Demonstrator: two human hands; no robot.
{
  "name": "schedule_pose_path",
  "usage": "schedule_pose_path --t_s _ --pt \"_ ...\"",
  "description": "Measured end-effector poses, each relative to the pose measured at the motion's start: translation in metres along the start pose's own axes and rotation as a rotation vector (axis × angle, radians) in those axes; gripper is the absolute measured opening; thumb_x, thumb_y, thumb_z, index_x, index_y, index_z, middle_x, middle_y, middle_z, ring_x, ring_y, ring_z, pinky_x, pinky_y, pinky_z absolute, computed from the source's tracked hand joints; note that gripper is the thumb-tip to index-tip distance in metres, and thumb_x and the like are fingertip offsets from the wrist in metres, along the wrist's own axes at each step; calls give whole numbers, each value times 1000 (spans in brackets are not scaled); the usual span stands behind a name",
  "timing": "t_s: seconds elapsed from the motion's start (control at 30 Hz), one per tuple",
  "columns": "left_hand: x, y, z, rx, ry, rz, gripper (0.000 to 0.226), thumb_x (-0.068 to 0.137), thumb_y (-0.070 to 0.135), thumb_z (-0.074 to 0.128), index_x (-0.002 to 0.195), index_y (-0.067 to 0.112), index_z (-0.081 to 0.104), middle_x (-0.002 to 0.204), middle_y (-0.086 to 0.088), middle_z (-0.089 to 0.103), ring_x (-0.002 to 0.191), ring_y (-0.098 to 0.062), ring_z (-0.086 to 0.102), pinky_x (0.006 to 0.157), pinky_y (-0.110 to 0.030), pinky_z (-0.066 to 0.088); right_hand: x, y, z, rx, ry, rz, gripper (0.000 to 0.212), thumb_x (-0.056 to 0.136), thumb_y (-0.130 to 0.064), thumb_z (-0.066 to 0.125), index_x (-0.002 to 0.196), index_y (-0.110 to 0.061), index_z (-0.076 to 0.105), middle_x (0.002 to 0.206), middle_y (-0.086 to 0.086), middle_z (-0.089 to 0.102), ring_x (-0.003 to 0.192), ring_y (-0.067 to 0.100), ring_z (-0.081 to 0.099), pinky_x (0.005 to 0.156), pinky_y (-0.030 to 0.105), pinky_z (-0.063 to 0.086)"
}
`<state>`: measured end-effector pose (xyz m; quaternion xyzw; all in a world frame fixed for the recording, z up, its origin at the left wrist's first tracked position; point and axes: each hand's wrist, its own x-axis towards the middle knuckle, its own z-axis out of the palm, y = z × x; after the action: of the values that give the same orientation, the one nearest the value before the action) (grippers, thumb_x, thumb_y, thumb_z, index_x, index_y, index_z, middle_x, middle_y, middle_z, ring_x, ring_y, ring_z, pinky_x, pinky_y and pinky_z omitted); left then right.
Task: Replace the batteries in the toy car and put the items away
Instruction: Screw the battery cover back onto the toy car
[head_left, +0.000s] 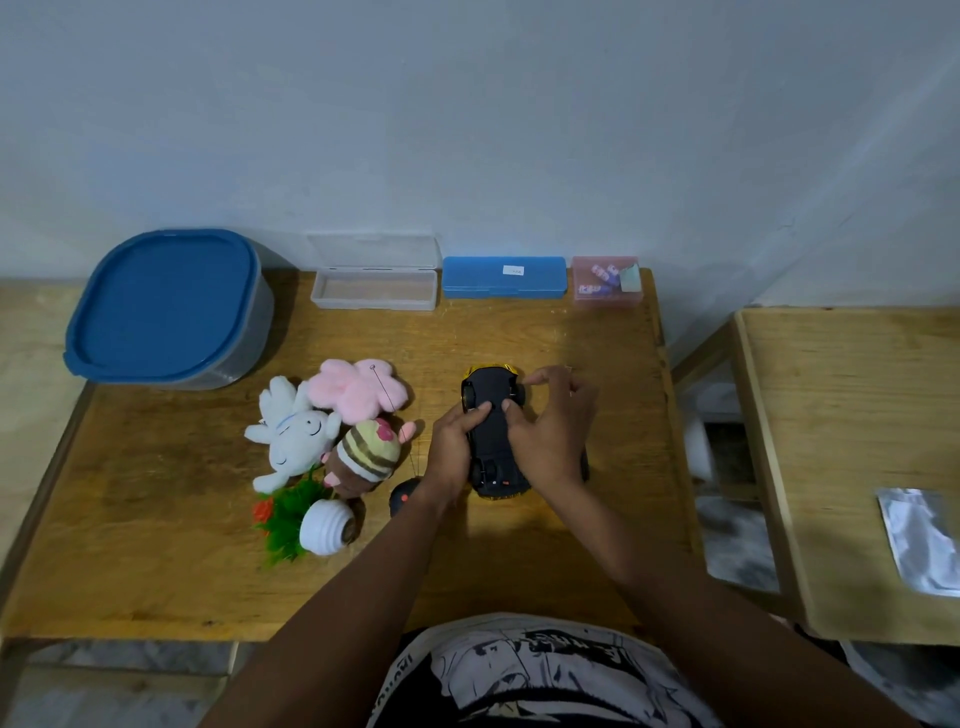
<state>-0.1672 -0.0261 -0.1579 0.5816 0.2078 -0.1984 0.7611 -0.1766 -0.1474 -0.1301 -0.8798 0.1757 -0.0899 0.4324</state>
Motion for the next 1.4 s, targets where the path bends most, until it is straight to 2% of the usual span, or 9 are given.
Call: schedule_pose_path --t_s 0.13,0.3,0.47,0.6,0.77,0.93,1.1,1.3,1.4 --pt "1 0 0 -10 -6 -5 20 98 14 55 111 11 68 105 -15 72 92 -29 70 87 -46 54 -4 -4 4 69 -5 116 37 78 -25 77 103 -25 51 111 0 38 103 17 38 89 44 45" --pt "-1 2 3 -51 12 -53 36 98 20 52 128 3 61 113 -19 70 92 -32 69 73 -37 57 1 1 -2 126 -42 162 32 84 -33 70 111 -30 52 113 -1 35 108 19 42 91 45 48" --pt "0 2 7 -81 50 -116 62 80 37 66 129 -1 60 109 -20 69 88 -34 68 69 -38 56 7 21 -20 -207 -27 142 28 87 -23 61 113 -31 54 118 4 49 112 26 48 89 40 44" --pt "3 -1 6 -70 45 -129 41 95 28 55 124 -1 62 102 -18 69 79 -30 68 65 -35 56 5 37 -31 -359 -159 213 39 85 -16 58 122 -26 49 121 9 47 112 30 46 87 42 44" --pt "4 -2 7 -41 48 -109 48 81 35 65 115 1 66 101 -18 69 86 -34 67 76 -42 54 2 45 -34 -258 -212 187 42 84 -10 60 122 -23 48 105 9 57 88 27 58 63 32 44" --pt "4 -3 6 -12 60 -98 62 72 40 67 119 -1 66 102 -18 71 90 -35 68 79 -44 55 4 18 -46 14 -112 289 18 81 -23 66 99 -24 64 83 -11 65 79 13 63 65 31 50" --pt "9 4 3 -33 43 -121 58 72 34 69 119 -1 66 107 -23 70 88 -36 67 81 -49 54 9 -16 -56 167 -199 100 17 89 -22 52 90 -24 69 76 -5 67 65 11 60 54 29 43" --pt "12 14 0 9 27 -130 59 72 34 69 120 1 66 116 -26 69 89 -38 68 78 -47 55 20 -24 -59 -107 -306 -105 4 86 -29 66 84 -28 70 61 -16 54 58 2 50 52 20 34" --pt "9 10 -3 -8 5 -132 47 81 30 66 120 3 66 110 -22 72 88 -36 68 77 -45 56 26 -20 -57 -201 -370 -171 9 84 -31 68 88 -28 75 76 -13 68 72 6 60 61 27 48"
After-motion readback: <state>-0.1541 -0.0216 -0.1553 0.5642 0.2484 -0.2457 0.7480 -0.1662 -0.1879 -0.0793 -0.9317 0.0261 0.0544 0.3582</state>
